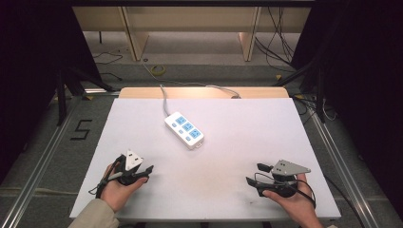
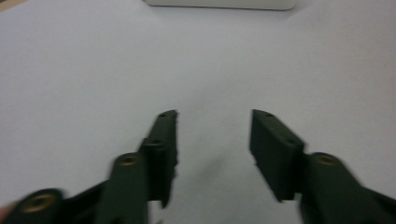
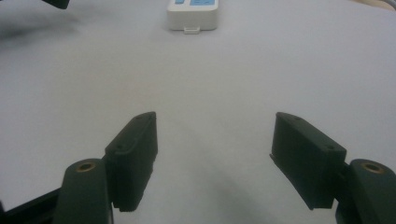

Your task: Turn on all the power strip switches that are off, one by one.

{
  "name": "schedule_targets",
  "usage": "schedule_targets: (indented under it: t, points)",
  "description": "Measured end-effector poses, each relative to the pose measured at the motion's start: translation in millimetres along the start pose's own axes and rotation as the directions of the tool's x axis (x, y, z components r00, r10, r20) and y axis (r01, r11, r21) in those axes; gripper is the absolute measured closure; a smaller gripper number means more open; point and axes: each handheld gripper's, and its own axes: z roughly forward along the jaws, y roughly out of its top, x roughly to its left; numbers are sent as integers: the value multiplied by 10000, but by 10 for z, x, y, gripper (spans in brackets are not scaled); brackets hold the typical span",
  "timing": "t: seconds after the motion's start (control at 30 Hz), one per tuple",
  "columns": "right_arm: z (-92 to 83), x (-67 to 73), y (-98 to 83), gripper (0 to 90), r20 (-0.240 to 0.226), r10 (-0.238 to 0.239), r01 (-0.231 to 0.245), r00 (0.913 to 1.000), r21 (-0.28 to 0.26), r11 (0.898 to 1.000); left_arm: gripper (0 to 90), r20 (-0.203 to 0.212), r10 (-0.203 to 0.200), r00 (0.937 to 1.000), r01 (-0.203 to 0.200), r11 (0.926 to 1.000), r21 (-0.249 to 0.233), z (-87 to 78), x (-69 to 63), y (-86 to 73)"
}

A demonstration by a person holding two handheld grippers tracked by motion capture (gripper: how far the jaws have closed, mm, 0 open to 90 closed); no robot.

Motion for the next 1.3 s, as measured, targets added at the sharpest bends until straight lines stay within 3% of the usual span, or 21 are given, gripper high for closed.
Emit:
schedule_targets:
  t: [0.07, 0.17, 0.4, 0.63, 0.97, 1.3]
  points:
    - [2, -2, -1, 322, -12, 10, -10, 10000, 47, 10000, 841, -157, 212, 9997, -210, 9997, 120, -7, 15, 26]
    - [-1, -8, -2, 322, -15, 74, -74, 10000, 5, 10000, 896, -234, 228, 9995, -222, 9994, 260, -10, 21, 79]
    - [3, -13, -5, 322, -21, 100, -100, 9999, 24, 9999, 897, -56, 38, 10000, -35, 9992, 388, 21, 35, 149]
    - [10, -10, -1, 322, -41, 102, -102, 9999, 66, 9999, 898, 149, -178, 9997, 173, 9994, 312, 77, 117, 336]
    - [27, 2, 0, 322, -86, 64, -63, 9999, 94, 9999, 898, 63, -156, 9999, 153, 9993, 327, 207, 193, 531]
    - [29, 6, -1, 322, -96, 57, -56, 9999, 119, 9999, 899, 21, 8, 10000, -9, 9990, 444, 317, 233, 621]
